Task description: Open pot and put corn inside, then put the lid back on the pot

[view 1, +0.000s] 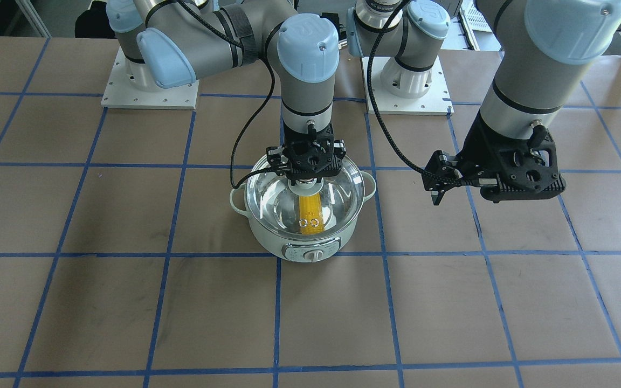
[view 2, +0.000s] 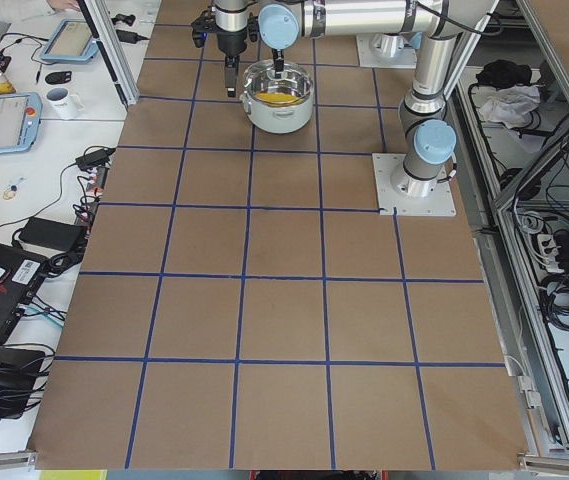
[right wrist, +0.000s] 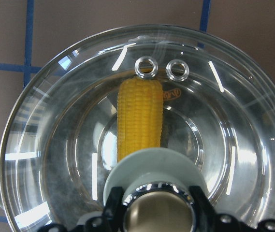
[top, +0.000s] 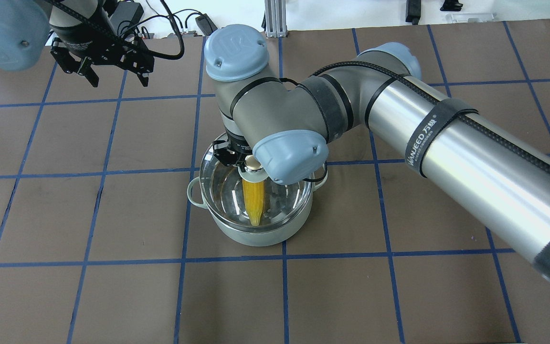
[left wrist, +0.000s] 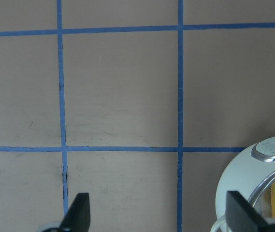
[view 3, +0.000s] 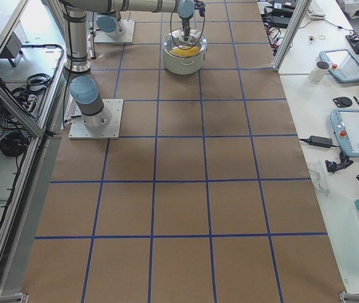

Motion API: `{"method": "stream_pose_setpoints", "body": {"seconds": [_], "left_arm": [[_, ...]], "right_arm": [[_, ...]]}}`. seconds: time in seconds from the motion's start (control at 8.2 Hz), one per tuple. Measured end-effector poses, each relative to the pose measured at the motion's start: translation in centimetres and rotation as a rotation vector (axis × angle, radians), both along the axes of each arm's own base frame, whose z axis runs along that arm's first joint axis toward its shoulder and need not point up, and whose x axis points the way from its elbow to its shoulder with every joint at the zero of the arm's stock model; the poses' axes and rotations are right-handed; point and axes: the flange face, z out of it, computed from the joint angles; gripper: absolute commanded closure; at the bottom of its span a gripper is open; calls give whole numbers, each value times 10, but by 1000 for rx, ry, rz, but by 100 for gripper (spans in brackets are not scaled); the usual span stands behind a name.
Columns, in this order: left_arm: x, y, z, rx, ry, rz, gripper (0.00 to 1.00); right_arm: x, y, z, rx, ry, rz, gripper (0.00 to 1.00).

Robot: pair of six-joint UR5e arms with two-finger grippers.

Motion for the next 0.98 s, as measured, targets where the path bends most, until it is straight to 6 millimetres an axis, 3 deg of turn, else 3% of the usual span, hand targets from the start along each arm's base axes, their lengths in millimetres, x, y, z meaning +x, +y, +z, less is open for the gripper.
{"method": "stream_pose_setpoints", "body": {"seconds": [0.24,0.37,0.73,0.98], "left_arm": [[0,0,-1,2,-2,-1,0],[0,0,0,2,-2,-1,0],[0,2,2,-2,0,-1,0],[0,2,2,-3,0,-1,0]], "right_arm": [[0,1,-2,15,2,-7,90],[0,2,-2,20,1,-10,84],[0,2,-2,21,1,-6,51],[-1,2,-3,18,7,-1,14]]}}
